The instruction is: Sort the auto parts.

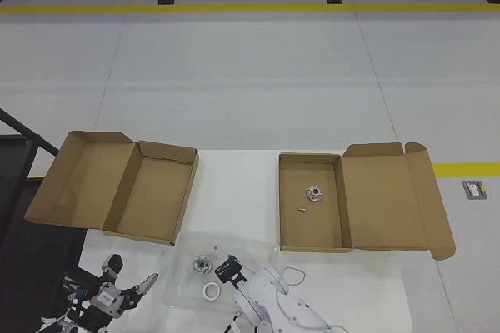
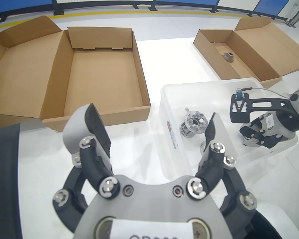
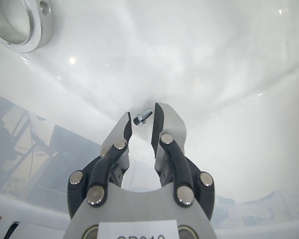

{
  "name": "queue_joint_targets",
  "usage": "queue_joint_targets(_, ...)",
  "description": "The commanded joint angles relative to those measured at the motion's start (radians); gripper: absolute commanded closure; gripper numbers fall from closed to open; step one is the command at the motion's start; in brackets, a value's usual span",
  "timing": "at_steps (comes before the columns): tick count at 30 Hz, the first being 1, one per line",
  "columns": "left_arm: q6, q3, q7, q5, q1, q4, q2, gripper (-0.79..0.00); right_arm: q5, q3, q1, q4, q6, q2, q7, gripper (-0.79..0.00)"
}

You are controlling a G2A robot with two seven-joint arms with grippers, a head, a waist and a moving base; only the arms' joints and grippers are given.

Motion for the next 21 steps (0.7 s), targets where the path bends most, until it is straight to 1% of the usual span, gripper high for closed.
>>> queue_joint_targets(1, 0.0, 0.0, 0.0, 0.0, 0.0, 0.0, 0.0, -0.785, 0.001, 0.003, 0.005, 0.002, 0.006, -0.003, -0.013, 0.0)
queue_joint_targets(4, 0.0, 0.0, 0.0, 0.0, 0.0, 0.0, 0.0, -0.785, -0.011, 0.014, 0.0, -0.016, 0.013, -0.003, -0.037, 0.0)
queue_joint_targets(6, 0.0, 0.0, 0.0, 0.0, 0.0, 0.0, 0.0, -0.785, -0.022, 0.028, -0.021, -0.072, 0.01, 0.002, -0.066, 0.0)
queue_joint_targets(8, 0.0, 0.0, 0.0, 0.0, 0.0, 0.0, 0.0, -0.785, -0.054, 0.051, -0.056, -0.166, 0.003, 0.013, -0.1, 0.0)
queue_joint_targets(11, 0.0, 0.0, 0.0, 0.0, 0.0, 0.0, 0.0, -0.785, -0.116, 0.1, -0.156, -0.371, -0.068, 0.043, -0.182, 0.0)
queue_joint_targets(15, 0.0, 0.0, 0.0, 0.0, 0.0, 0.0, 0.0, -0.785, -0.193, 0.179, -0.321, -0.644, -0.195, 0.086, -0.339, 0.0)
queue_joint_targets(18, 0.0, 0.0, 0.0, 0.0, 0.0, 0.0, 0.0, -0.785, -0.208, 0.237, -0.431, -0.77, -0.305, 0.113, -0.499, 0.0)
queue_joint_targets(21, 0.0, 0.0, 0.0, 0.0, 0.0, 0.0, 0.0, -0.785, -0.192, 0.294, -0.507, -0.839, -0.435, 0.136, -0.683, 0.0)
